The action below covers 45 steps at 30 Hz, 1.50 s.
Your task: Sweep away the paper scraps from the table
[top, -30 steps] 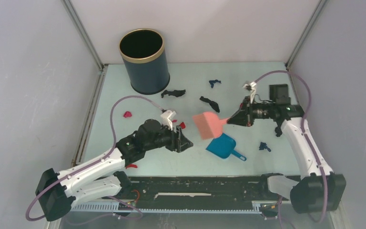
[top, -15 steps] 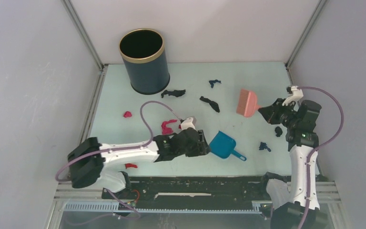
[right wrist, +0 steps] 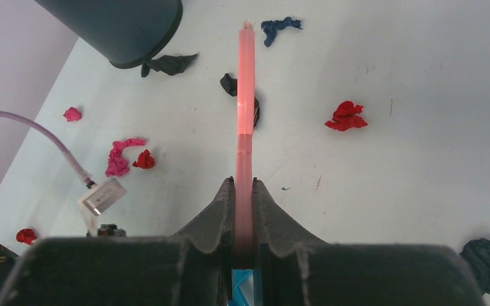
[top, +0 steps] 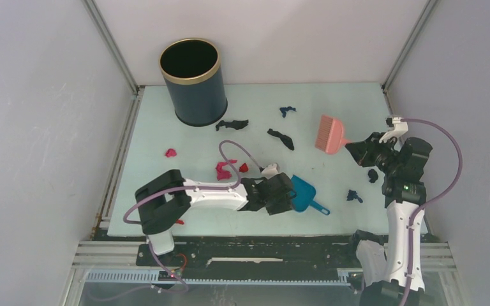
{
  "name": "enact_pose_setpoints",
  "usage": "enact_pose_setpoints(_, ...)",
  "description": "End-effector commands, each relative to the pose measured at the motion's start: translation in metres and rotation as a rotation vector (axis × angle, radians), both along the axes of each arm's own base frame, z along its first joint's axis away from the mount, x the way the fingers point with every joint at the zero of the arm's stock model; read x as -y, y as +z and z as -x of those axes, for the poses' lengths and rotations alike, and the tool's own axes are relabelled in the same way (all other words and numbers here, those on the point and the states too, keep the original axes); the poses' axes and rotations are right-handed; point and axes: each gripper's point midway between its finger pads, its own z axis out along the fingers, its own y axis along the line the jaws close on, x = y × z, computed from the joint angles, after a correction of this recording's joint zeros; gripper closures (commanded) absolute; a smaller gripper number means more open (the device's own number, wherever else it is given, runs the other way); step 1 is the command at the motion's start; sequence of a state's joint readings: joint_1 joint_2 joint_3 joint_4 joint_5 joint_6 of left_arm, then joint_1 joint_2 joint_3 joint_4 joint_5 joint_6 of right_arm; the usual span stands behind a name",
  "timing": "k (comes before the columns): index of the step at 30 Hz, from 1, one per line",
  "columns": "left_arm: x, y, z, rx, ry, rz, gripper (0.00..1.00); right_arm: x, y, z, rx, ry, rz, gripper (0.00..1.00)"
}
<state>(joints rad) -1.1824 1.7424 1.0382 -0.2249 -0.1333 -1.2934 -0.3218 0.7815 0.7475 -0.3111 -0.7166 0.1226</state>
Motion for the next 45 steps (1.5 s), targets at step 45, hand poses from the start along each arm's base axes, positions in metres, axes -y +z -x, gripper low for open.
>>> enact_pose_setpoints(45, -0.057, -0.036, -0.018, -0.087, 0.114, -0.142, 0.67, -0.024, 0.026, 0.012, 0.12, 0.101, 0.038, 1.0)
